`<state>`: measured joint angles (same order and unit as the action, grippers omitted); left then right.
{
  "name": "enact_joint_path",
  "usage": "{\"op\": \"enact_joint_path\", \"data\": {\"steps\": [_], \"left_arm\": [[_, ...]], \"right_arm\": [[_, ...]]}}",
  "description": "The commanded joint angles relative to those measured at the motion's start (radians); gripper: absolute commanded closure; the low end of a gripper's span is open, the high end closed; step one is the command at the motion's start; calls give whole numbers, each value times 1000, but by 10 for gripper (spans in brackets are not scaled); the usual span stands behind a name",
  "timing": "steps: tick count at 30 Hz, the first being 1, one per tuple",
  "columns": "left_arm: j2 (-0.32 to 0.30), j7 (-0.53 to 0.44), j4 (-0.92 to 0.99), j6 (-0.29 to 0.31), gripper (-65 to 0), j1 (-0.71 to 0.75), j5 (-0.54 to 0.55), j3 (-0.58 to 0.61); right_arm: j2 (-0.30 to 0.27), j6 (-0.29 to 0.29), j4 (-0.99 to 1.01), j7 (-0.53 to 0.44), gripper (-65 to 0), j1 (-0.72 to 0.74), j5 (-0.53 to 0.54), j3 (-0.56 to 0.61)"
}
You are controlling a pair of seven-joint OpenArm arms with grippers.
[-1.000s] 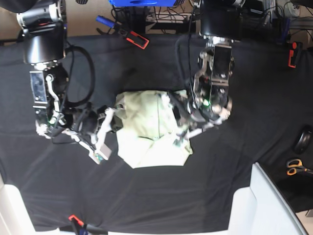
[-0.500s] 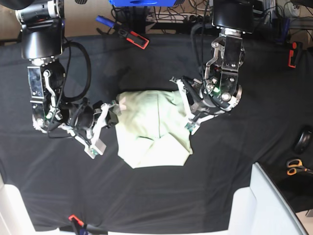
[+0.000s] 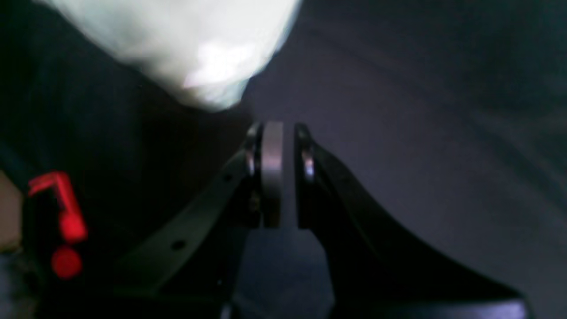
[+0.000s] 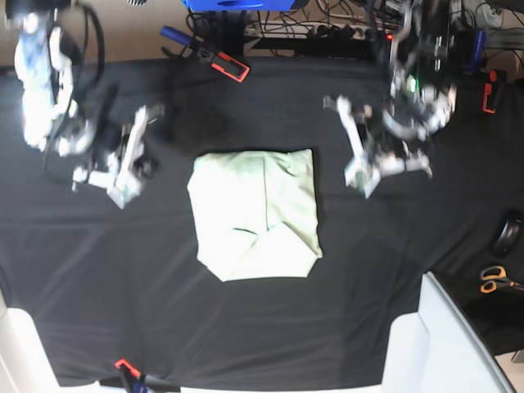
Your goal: Fold the T-shirt properly
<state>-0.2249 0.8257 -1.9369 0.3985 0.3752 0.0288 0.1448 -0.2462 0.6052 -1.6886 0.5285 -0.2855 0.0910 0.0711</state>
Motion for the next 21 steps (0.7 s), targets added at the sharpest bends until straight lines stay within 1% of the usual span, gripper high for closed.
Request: {"op": "enact_joint_path", "data": {"steps": [1,3,4,5,8,12,13,17,18,19,21], "left_arm": [[-31,-70,-20,-3,0,40,3,-11],[-66,-150,-20,-3,0,115,3,-12],[-86,-181,-20,-5,0,149,3,-11],[-98,-187,-20,-5,0,187,3,-9],[-104,-185,-19,-5,0,264,3,-9],[-103,-185,-16,-5,0,361,3,2],[-98,-185,-14,-5,0,376,3,2],[-92,-185,-2,-6,0,446,3,28],[-93,-184,12,-22,0,456,3,45],[-97,-184,40,-52,0,462,3,65],[-100,-184,133,-138,0,463,3,114]], "right_arm": [[-9,5,-41,-51,-44,-41,-40,-7],[-9,5,-86,-86,-44,-130,-132,-9],[-6,5,-118,-84,-44,-174,-168,-21],[2,5,-147,-81,-44,-220,-198,-40],[44,5,-209,-54,-44,-326,-210,-66],[94,5,-224,86,-44,-416,-210,-86],[109,5,-222,103,-44,-432,-208,-86],[163,5,-222,112,-44,-519,-208,-84],[169,3,-221,112,-44,-532,-208,-84],[175,3,-215,114,-44,-544,-208,-83],[183,3,-163,118,-44,-555,-208,-80]]}}
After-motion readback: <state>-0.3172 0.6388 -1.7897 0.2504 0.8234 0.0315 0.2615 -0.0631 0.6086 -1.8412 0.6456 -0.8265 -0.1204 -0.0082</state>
